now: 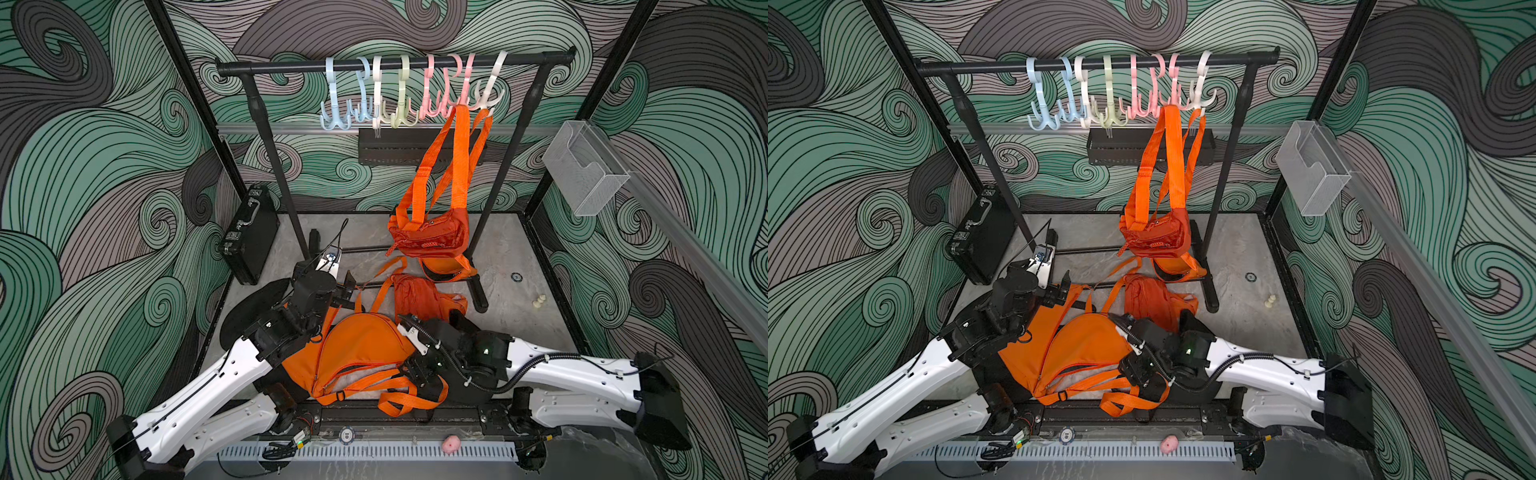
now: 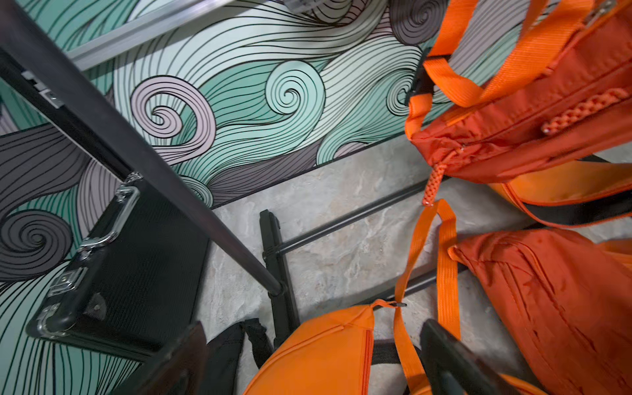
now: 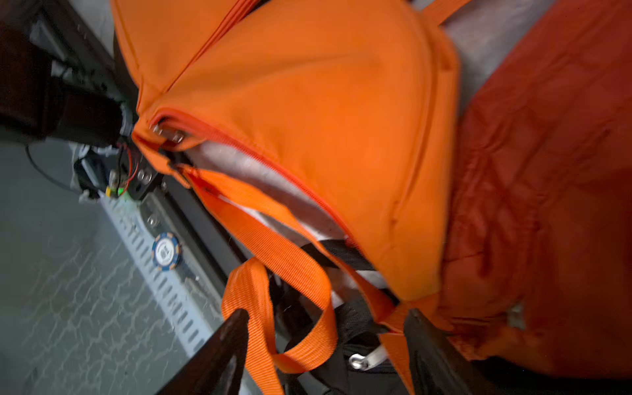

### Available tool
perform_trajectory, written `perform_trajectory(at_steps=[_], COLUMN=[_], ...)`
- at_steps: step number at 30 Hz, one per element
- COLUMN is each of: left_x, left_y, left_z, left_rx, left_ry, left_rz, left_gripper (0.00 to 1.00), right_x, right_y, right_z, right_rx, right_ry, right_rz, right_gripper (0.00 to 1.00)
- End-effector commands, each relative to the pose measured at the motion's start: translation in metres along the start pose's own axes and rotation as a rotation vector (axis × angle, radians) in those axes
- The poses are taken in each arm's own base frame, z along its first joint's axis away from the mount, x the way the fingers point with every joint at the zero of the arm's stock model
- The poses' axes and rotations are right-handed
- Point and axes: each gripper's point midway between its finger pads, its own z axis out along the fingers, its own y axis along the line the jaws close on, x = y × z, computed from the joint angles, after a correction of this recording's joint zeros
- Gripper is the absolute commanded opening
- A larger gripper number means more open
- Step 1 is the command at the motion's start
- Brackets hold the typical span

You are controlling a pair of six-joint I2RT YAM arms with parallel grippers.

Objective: Hang the bag on a hook
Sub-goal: Pick up the bag from the bag.

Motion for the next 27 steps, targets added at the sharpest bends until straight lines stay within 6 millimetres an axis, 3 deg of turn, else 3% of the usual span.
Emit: perform_trajectory(at_steps=[1, 5, 12, 19, 24, 27], left_x=[-0.012, -0.011, -0.011, -0.014, -0.016, -0.017], left_y=[0.024, 0.028, 0.037, 0.054, 0.057, 0.058], left_z=[-0.007, -0.011, -0.014, -0.025, -0.028, -0.029], left_rx=[-0.091, -0.097, -0.135, -0.198, -0.203, -0.201], left_ry=[-0.058, -0.072, -0.077, -0.114, -0.125, -0.130], left_rz=[-0.090, -0.110, -0.111, -0.133, -0.142, -0.147], left_gripper=[0.99, 0.98, 0.99, 0.99, 0.99, 0.99], right_x=[0.000, 0.012, -0.009, 0.003, 0.000, 0.000], right_y=[0.034, 0.040, 0.050, 0.070, 0.061, 0.055], right_z=[0.007, 0.030, 0.065, 0.111, 0.120, 0.123], right_rx=[-0.031, 0.040, 0.128, 0.102, 0.151, 0.176], right_ry=[-0.006, 0.100, 0.099, 0.165, 0.140, 0.145], right_rz=[-0.143, -0.247, -0.393, -0.480, -0.476, -0.471], right_gripper=[0.72, 0.70, 0.66, 0.48, 0.31, 0.13])
